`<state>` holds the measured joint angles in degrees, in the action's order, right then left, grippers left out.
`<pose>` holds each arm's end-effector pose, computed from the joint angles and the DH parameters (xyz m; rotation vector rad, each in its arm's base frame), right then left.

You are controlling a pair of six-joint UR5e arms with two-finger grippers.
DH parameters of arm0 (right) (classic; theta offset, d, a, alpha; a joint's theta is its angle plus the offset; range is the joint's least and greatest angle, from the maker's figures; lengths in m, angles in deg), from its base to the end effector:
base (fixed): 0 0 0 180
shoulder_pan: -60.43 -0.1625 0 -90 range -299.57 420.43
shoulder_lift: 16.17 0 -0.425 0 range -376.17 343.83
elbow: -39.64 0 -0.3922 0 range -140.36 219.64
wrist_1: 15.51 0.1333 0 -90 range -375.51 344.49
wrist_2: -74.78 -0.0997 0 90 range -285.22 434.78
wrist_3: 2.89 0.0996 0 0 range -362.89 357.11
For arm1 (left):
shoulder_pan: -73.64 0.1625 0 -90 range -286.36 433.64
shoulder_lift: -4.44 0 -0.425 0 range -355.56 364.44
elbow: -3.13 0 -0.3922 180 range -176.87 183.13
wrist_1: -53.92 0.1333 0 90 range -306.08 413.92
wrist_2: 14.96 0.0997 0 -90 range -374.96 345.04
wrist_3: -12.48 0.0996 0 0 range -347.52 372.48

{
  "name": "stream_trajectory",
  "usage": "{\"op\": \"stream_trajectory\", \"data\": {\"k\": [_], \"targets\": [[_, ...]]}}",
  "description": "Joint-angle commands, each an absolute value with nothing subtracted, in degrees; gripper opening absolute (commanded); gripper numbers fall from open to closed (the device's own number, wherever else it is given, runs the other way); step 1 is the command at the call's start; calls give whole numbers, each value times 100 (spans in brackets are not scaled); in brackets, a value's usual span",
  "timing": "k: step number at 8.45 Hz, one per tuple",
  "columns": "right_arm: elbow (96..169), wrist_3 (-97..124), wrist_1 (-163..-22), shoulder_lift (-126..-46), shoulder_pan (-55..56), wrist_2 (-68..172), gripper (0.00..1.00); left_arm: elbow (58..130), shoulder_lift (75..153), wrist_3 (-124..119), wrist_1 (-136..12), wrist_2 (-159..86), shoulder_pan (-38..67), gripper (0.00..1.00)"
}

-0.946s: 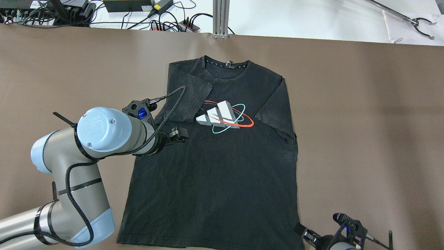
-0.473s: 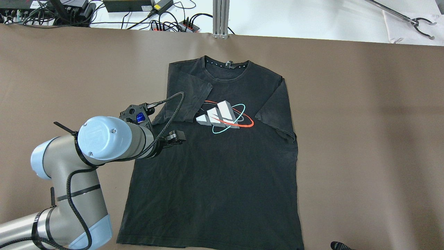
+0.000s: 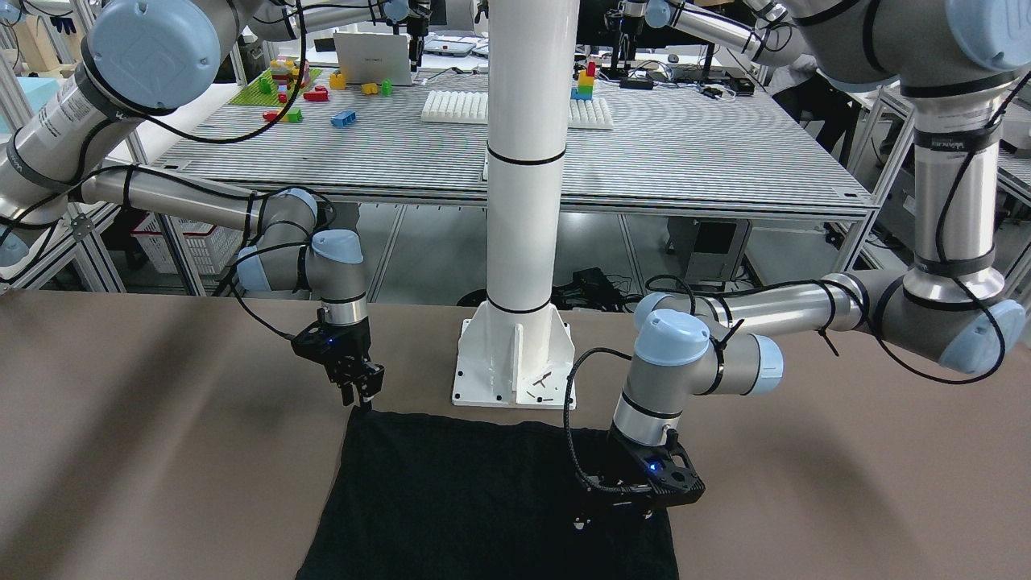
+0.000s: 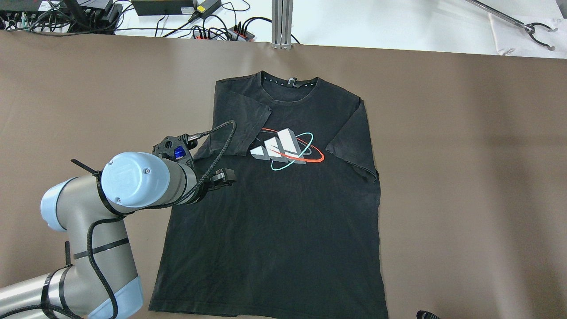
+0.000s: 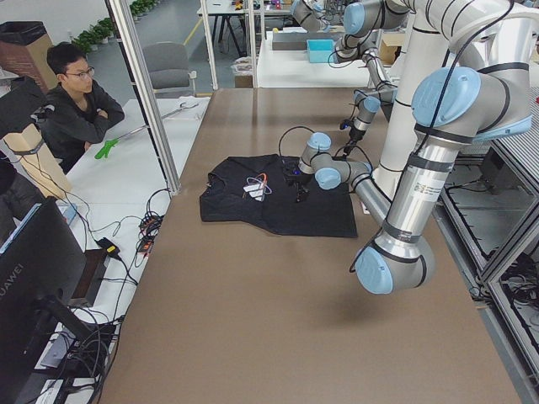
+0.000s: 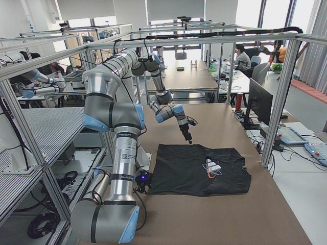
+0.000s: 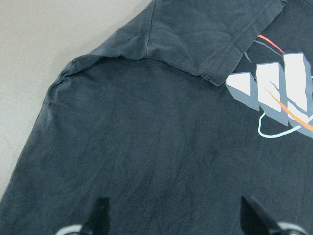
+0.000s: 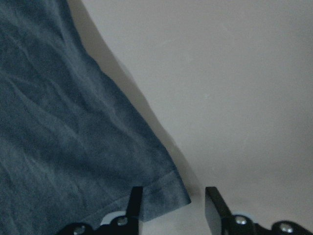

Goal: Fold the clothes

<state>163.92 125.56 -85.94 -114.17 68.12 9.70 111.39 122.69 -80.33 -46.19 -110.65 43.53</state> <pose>-0.4464 -0.1166 0.4011 0.0713 -0.9028 0.6744 0.4646 -0.4121 0.2236 0.1460 0.9913 -0.4773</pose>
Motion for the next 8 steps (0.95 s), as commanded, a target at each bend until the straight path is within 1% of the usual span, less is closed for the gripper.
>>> {"op": "stream_trajectory", "data": {"k": [1, 4, 5, 6, 7, 8], "targets": [[16365, 12551, -8644, -11364, 6764, 1001, 51, 11106, 12273, -8033, -4628, -10997, 4367, 94], [16304, 12543, -8836, -11364, 6763, 1001, 51, 11097, 12309, -8033, -4628, -10997, 4411, 94], [16321, 12543, -8898, -11355, 6763, 1001, 39, 11097, 12317, -8033, -4628, -10997, 4411, 94], [16339, 12543, -8899, -11346, 6763, 1001, 11, 11088, 12335, -8033, -4619, -10997, 4420, 94], [16365, 12543, -8899, -11355, 6755, 992, 0, 11088, 12335, -8033, -4619, -10997, 4420, 94], [16461, 12534, -8899, -11355, 6746, 992, 0, 11097, 12318, -8042, -4619, -10997, 4411, 94]]}}
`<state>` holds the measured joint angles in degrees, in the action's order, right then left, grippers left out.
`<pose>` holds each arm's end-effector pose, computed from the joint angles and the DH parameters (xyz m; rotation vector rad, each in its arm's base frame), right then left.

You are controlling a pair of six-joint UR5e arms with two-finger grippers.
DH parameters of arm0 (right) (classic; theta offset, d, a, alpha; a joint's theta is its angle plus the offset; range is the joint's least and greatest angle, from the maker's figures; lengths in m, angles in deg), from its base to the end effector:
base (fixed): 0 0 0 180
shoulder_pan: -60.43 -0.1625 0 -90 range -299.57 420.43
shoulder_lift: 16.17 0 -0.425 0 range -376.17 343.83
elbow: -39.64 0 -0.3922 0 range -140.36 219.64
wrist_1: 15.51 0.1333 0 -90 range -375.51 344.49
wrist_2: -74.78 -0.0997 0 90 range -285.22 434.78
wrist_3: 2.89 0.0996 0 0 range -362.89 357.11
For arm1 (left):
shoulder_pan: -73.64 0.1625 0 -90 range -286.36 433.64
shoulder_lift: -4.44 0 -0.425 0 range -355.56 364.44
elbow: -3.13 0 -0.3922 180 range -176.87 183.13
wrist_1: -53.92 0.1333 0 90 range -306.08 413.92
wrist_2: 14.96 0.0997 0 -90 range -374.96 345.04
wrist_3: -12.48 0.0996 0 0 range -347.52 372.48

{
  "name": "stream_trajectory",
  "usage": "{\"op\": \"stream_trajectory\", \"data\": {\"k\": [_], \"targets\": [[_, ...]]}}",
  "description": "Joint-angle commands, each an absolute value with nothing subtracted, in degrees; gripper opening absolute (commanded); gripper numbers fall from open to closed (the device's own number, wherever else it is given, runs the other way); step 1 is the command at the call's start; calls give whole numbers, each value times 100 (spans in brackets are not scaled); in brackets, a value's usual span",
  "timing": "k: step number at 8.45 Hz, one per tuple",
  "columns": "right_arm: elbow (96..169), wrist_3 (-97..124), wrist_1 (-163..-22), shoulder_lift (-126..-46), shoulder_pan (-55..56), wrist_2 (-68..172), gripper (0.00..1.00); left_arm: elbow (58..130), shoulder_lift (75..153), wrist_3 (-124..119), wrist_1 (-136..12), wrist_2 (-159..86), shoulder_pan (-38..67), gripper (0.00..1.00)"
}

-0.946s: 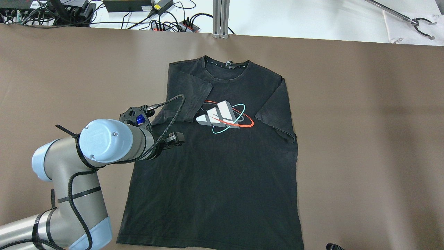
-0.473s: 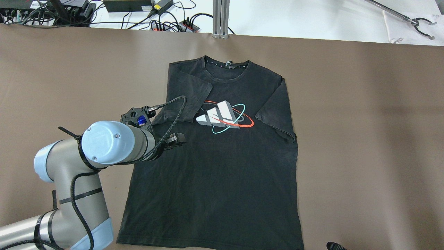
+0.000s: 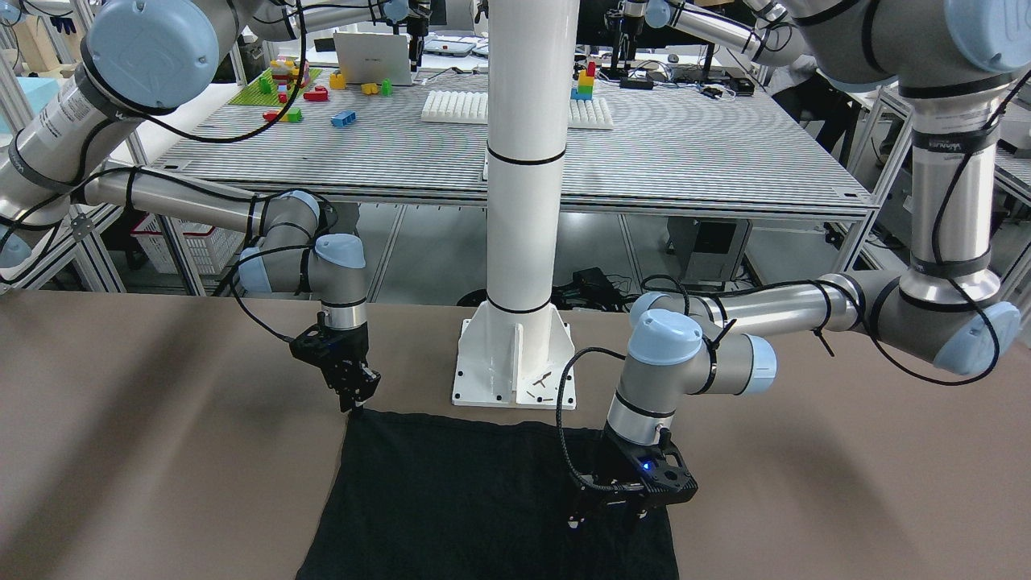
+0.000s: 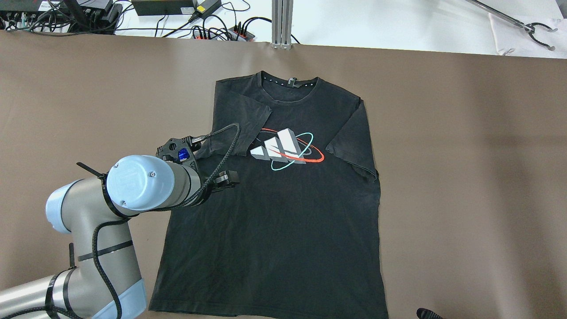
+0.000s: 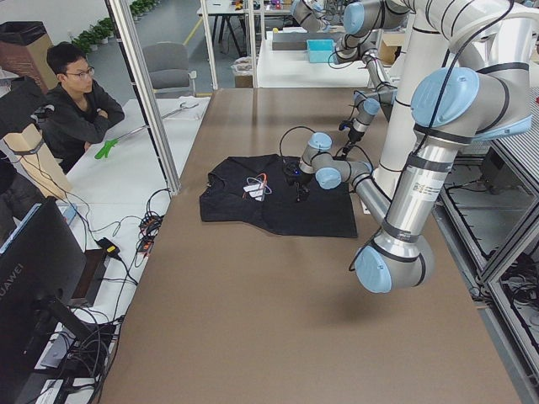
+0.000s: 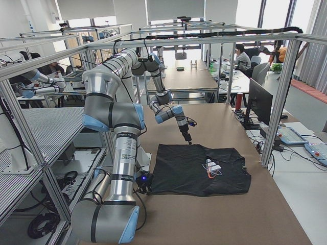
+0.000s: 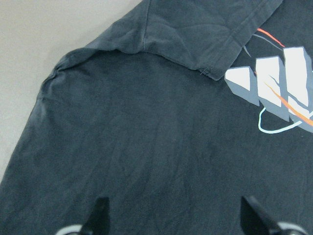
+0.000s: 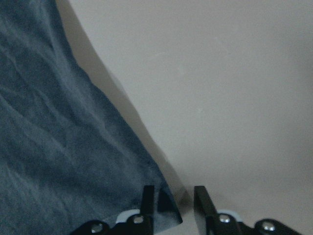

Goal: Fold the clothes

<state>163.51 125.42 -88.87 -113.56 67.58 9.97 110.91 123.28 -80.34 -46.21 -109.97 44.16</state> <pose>-0.4493 -0.1207 0.4067 0.1020 -0.8610 0.6754 0.4715 -0.4097 0.2208 0.1518 0.9918 -0.4730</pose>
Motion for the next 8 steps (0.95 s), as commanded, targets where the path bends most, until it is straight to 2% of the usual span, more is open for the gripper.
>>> {"op": "stream_trajectory", "data": {"k": [1, 2, 5, 8], "targets": [[16531, 12534, -8899, -11372, 6737, 992, 0, 11132, 12257, -8086, -4619, -10988, 4403, 94], [16619, 12534, -8899, -11407, 6737, 992, 0, 11210, 12004, -8408, -4628, -10814, 4429, 94], [16864, 12516, -8908, -11608, 6737, 966, 0, 12210, 10880, -9130, -4610, -9741, 5490, 94], [16980, 12507, -8977, -11786, 6780, 913, 0, 12477, 10237, -9729, -4619, -9293, 6378, 94]]}}
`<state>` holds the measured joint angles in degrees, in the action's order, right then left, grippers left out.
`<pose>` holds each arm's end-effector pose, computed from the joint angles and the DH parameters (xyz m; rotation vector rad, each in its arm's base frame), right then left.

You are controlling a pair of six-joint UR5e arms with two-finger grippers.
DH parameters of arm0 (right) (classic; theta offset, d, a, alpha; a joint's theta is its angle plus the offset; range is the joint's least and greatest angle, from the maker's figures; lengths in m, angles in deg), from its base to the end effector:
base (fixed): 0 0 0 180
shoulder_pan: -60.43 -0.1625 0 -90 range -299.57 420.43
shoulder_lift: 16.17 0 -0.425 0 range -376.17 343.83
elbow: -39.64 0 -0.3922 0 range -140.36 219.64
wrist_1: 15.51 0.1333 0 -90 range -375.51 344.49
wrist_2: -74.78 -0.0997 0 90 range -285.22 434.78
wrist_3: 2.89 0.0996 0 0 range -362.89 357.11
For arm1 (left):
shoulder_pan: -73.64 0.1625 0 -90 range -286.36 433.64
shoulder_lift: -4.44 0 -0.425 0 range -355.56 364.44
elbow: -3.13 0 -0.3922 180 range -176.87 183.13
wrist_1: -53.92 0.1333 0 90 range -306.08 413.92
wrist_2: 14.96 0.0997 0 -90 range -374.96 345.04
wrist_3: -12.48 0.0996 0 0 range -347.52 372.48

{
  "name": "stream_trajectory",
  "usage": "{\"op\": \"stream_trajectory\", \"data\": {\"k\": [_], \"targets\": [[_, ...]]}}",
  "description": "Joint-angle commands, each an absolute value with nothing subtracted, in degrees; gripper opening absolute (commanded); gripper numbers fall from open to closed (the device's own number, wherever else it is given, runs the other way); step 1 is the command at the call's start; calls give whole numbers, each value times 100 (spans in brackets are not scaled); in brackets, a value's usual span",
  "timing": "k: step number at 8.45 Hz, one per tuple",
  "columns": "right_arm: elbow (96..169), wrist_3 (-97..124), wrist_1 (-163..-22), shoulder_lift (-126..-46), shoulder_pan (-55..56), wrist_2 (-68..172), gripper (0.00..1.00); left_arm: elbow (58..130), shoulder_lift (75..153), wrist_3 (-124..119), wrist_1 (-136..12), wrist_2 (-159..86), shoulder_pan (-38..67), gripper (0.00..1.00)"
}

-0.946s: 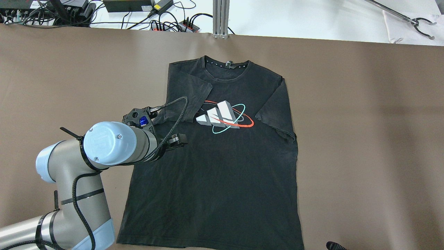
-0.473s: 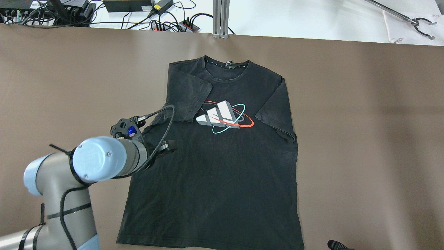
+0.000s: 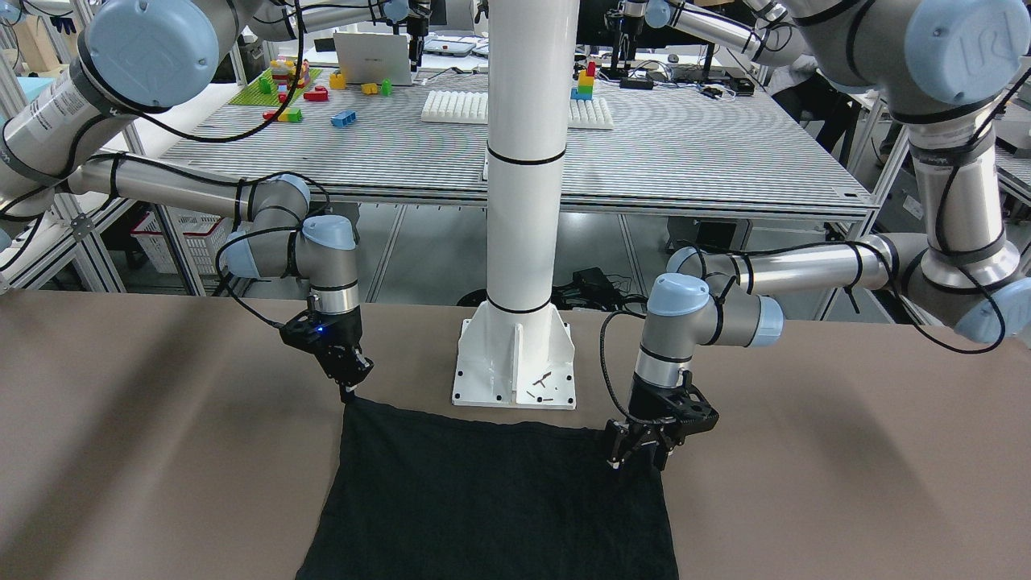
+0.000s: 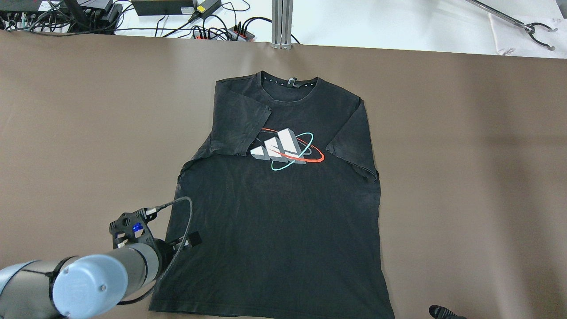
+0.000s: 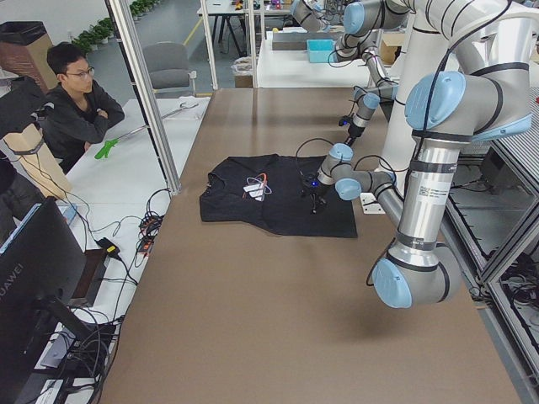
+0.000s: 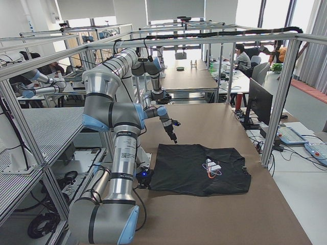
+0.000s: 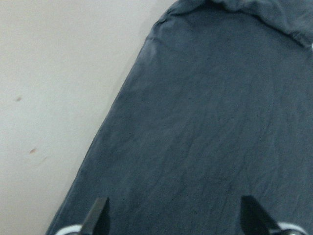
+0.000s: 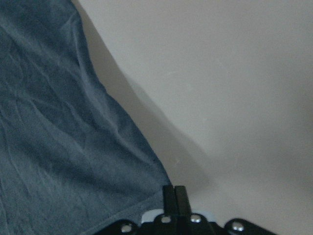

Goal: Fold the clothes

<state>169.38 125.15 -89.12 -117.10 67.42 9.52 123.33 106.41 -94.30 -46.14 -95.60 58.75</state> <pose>-0.4158 -0.1253 0.3838 0.0822 -0.8910 0.6763 0.4618 -0.2775 0.2963 0.1390 0.9261 -0.5869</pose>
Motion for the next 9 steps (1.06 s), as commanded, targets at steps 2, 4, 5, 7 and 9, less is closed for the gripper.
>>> {"op": "stream_trajectory", "data": {"k": [2, 4, 5, 7, 9], "targets": [[16972, 12516, -9013, -11786, 6877, 842, 0, 12459, 10024, -9965, -4619, -9283, 6800, 90], [16963, 12516, -9013, -11777, 6886, 842, 0, 12450, 9971, -10264, -4619, -9283, 7091, 82], [16963, 12516, -9013, -11777, 6886, 842, 0, 12451, 9927, -10379, -4619, -9248, 7222, 77], [16954, 12525, -9013, -11777, 6886, 842, 0, 12459, 9787, -10537, -4628, -9178, 7311, 68], [16945, 12534, -9013, -11768, 6886, 851, 0, 12451, 9760, -10608, -4637, -9169, 7320, 65]]}}
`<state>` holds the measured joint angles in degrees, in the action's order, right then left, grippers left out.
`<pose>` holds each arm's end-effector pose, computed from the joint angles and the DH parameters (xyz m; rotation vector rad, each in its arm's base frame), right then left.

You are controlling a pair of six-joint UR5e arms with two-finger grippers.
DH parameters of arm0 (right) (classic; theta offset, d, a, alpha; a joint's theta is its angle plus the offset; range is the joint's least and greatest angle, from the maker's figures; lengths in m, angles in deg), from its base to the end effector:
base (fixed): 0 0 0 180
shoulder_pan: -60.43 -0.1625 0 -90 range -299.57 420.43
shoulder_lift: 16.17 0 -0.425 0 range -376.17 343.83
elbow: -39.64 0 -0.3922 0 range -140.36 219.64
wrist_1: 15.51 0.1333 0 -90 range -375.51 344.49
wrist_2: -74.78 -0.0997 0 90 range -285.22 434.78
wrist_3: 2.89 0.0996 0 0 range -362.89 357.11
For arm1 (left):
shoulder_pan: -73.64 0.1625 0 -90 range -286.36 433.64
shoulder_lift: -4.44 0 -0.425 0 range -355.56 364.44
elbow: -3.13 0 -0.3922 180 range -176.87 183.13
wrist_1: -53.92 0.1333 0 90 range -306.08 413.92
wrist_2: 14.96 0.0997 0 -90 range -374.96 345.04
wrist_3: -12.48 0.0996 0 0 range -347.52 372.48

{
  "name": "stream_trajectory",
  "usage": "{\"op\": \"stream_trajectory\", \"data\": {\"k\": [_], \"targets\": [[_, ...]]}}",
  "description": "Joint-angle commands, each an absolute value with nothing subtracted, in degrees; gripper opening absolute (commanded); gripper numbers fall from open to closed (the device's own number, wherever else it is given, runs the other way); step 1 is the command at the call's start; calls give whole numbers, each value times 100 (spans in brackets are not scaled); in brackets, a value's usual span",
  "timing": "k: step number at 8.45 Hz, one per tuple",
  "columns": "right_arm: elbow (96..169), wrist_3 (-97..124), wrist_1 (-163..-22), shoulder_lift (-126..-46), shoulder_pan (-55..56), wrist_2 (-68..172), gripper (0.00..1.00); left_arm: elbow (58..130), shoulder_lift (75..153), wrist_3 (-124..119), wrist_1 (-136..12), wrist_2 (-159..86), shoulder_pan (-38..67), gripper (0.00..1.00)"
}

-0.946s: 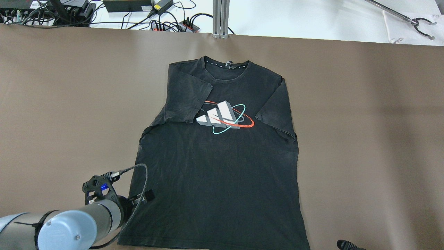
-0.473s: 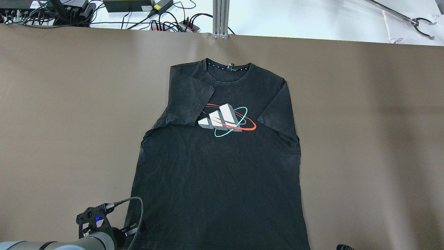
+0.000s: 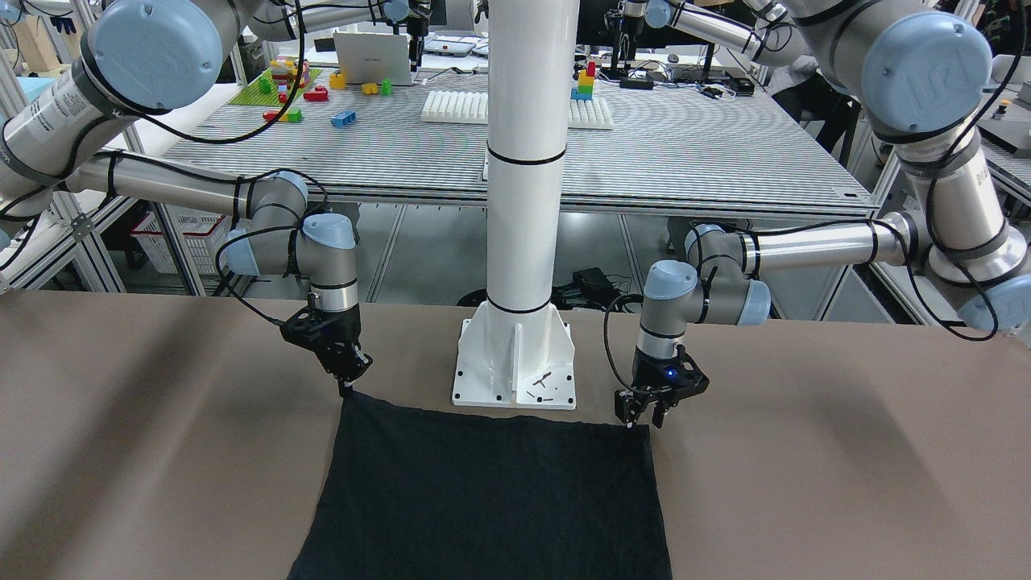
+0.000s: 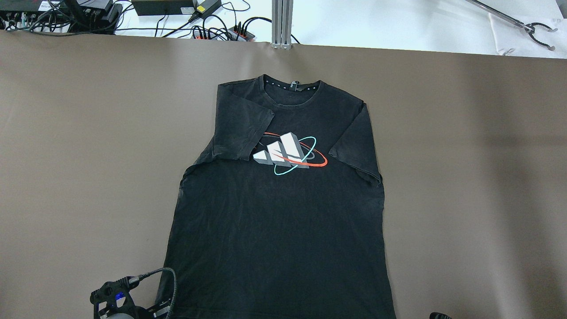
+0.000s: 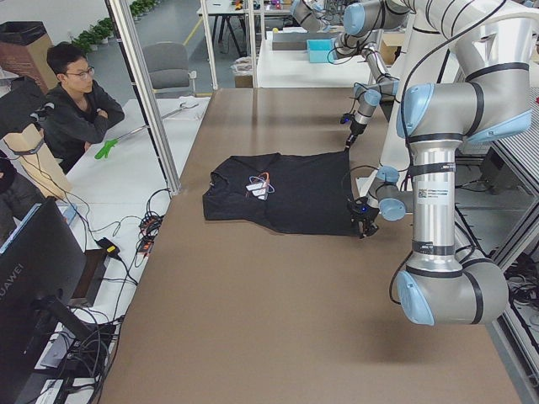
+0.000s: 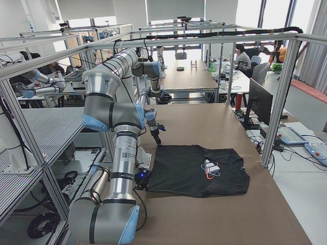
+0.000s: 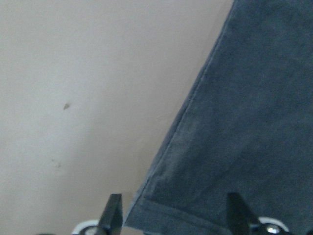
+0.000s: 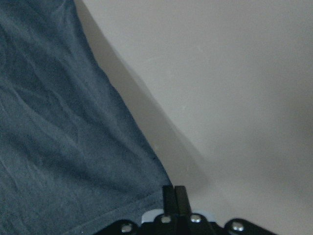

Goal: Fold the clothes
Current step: 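Grasp the hem corners nearest the robot with both grippers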

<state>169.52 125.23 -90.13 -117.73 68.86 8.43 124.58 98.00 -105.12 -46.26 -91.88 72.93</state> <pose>-0.4163 -0.1134 0.3899 0.0646 -0.8605 0.6436 0.4847 -0.1619 0.3593 0.0282 0.8250 -0.5562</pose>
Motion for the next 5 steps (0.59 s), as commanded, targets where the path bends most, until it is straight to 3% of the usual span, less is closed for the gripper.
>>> {"op": "stream_trajectory", "data": {"k": [1, 2, 5], "targets": [[16936, 12534, -9013, -11751, 6886, 851, 0, 12416, 9760, -10661, -4637, -9169, 7320, 57], [16936, 12534, -9013, -11751, 6886, 860, 0, 12424, 9769, -10687, -4645, -9169, 7329, 49], [16954, 12534, -9013, -11733, 6886, 877, 0, 12450, 9760, -10696, -4637, -9239, 7320, 5]]}}
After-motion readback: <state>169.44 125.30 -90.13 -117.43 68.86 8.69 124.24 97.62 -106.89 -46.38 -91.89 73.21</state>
